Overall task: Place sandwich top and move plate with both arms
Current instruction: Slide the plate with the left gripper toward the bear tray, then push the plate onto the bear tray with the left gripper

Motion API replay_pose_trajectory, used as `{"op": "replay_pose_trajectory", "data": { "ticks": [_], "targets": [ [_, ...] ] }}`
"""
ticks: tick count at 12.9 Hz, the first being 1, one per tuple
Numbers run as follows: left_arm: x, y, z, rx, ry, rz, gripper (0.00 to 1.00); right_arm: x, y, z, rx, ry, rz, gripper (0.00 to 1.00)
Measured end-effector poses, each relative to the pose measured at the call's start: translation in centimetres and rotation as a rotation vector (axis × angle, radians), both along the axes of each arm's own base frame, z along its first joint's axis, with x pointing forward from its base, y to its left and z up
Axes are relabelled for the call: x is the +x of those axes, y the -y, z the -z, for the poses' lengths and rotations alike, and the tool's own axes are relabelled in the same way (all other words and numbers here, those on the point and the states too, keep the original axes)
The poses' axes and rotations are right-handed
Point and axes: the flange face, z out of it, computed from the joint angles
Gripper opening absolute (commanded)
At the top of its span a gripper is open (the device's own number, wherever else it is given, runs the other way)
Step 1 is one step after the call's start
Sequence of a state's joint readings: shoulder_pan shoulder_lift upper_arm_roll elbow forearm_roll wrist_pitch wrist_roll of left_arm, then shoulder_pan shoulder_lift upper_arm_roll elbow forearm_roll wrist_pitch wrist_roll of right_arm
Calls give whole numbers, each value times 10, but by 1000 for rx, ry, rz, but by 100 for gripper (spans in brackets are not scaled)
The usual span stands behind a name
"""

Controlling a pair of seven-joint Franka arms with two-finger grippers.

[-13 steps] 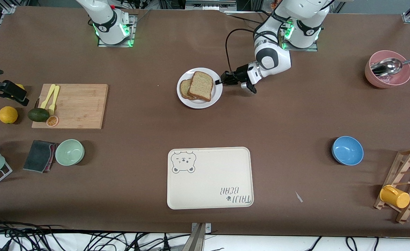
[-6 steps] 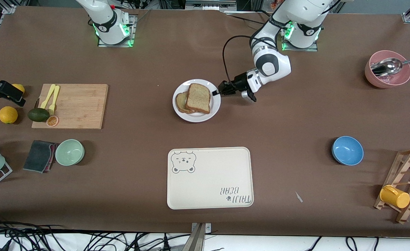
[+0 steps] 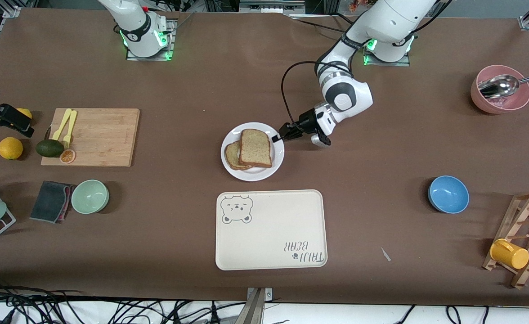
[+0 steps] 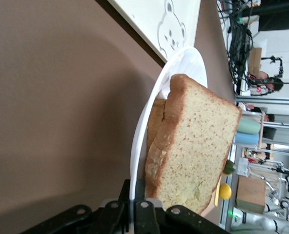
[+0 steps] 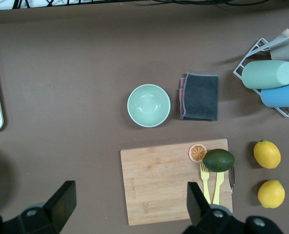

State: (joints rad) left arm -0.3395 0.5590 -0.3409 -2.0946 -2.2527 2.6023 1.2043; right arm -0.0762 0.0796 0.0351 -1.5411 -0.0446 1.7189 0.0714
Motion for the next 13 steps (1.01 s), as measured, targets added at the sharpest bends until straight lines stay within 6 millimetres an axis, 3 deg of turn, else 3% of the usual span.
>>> {"op": "replay_pose_trajectory", "data": {
  "ticks": [4,7,13],
  "targets": [
    [38,-7,0,36,7,-77,0,-8,-23,-3,61,-37,-27,100],
    [65,-14,-8,29,7,-142,0,-15,-21,-4,61,-73,-23,100],
    [75,-6,-20,-26,-25,-176,0,-17,-20,3,62,-106,-27,100]
  ]
}}
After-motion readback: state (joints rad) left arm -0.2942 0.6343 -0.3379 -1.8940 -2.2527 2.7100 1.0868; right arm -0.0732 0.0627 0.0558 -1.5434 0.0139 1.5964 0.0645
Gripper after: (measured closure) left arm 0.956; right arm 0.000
